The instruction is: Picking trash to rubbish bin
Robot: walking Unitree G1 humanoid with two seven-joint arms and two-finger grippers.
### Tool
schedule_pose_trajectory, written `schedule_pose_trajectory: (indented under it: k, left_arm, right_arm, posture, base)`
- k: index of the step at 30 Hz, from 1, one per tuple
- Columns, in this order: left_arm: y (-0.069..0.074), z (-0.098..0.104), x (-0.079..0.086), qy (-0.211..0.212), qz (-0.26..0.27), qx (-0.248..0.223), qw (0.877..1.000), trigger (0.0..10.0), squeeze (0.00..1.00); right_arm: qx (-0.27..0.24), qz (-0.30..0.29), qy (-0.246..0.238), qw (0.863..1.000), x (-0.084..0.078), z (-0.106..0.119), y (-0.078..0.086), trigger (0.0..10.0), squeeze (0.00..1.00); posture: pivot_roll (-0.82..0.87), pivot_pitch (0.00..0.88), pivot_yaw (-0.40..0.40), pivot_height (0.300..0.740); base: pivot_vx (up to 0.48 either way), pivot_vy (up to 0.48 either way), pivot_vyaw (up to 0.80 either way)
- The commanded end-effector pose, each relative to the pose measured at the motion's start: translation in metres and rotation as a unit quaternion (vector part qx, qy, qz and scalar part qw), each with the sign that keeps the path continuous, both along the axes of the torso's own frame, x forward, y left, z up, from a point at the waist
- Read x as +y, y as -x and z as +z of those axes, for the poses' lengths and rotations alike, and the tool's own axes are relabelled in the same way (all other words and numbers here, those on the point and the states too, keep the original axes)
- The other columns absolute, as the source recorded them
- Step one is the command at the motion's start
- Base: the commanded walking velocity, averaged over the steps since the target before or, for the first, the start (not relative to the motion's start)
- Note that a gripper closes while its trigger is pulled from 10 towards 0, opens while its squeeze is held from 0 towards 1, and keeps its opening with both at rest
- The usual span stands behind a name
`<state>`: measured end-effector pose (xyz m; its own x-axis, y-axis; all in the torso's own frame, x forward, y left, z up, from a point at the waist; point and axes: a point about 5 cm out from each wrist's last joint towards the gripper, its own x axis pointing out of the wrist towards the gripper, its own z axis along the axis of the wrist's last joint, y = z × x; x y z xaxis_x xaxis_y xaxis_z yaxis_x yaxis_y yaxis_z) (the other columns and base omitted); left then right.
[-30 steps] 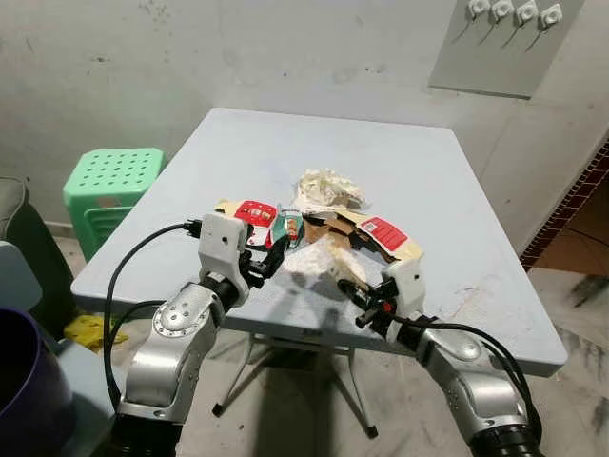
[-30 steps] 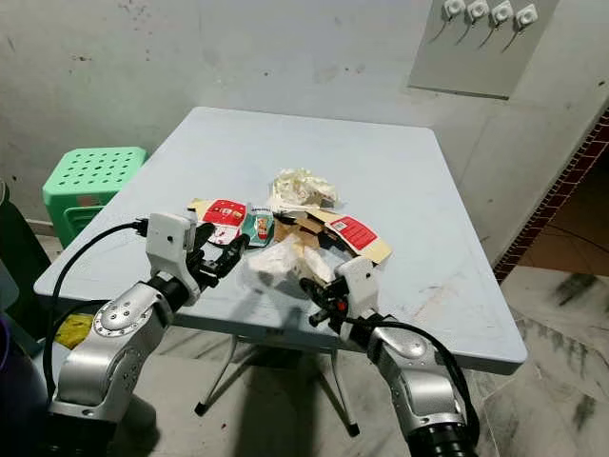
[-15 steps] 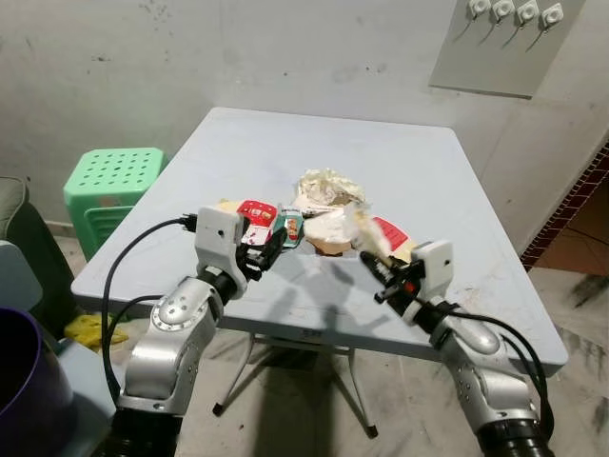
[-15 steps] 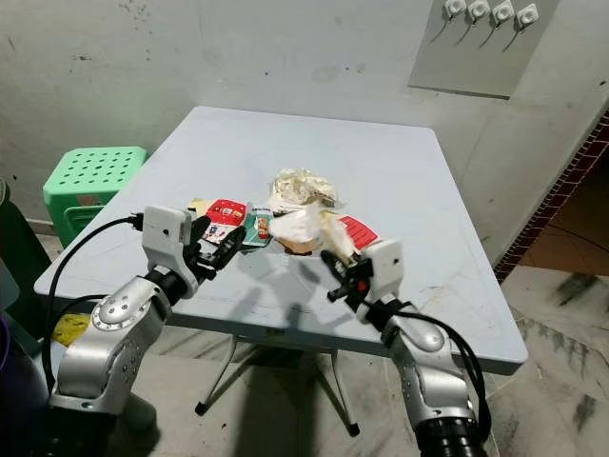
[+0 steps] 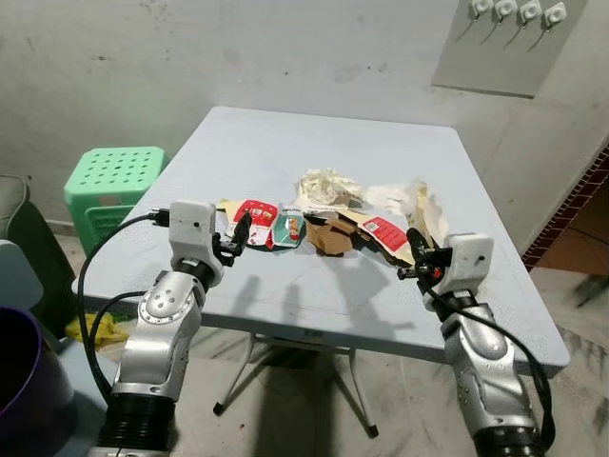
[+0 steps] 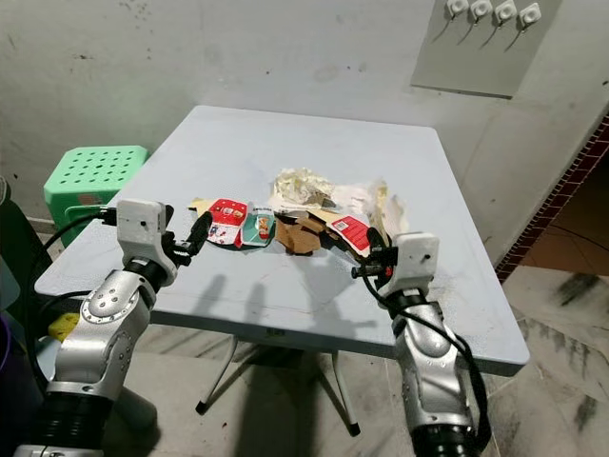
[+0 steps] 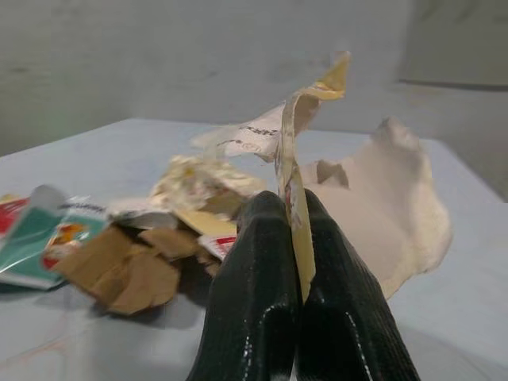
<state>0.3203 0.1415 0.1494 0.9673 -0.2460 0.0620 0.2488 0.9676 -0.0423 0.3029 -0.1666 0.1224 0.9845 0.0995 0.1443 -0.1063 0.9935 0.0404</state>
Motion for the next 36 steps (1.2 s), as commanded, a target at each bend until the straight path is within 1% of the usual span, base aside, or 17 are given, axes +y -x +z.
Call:
schedule_pose_trajectory:
  k: [1,3,6,11,19,25,36]
  left_arm:
    - [0.001,0.0,-0.001,0.013,-0.005,-0.01,1.0,10.0,0.0]
    - [-0.001,0.003,-0.001,0.023,0.0,-0.026,0.999,10.0,0.0]
    - [-0.003,0.004,0.0,0.031,0.005,-0.03,0.999,10.0,0.0]
    - [-0.005,0.005,0.003,0.036,0.006,-0.036,0.999,10.0,0.0]
    - [-0.009,0.005,0.01,0.042,0.015,-0.037,0.998,10.0,0.0]
    - [-0.01,0.004,0.01,0.04,0.016,-0.036,0.998,10.0,0.0]
    - [-0.008,0.0,0.011,0.037,0.015,-0.031,0.999,10.0,0.0]
  right_arm:
    - [-0.021,-0.024,0.009,0.999,-0.006,0.009,0.001,10.0,0.0]
    - [-0.027,-0.032,0.019,0.999,-0.004,0.008,0.003,10.0,0.0]
    - [-0.03,-0.043,0.002,0.999,-0.004,0.011,0.005,10.0,0.0]
    - [-0.035,-0.053,0.0,0.998,-0.003,0.013,0.009,10.0,0.0]
    - [-0.019,-0.062,0.002,0.998,-0.005,0.004,0.016,10.0,0.0]
    - [-0.017,-0.058,0.002,0.998,-0.004,0.003,0.016,10.0,0.0]
    - [-0.01,-0.047,0.007,0.999,-0.003,0.0,0.017,10.0,0.0]
  posture:
    - [0.02,0.0,-0.043,0.74]
    - [0.02,0.0,-0.041,0.74]
    - [0.01,0.0,-0.036,0.74]
    - [0.0,0.0,-0.028,0.74]
    - [0.0,0.0,-0.026,0.74]
    - [0.01,0.0,-0.029,0.74]
    - [0.01,0.0,-0.037,0.74]
  base:
    - [0.0,0.0,0.0]
    - [0.0,0.0,0.0]
    - [0.0,0.0,0.0]
    - [0.0,0.0,0.0]
    - [0.0,0.0,0.0]
    - [0.0,0.311,0.0]
    - [0.0,0.357,0.0]
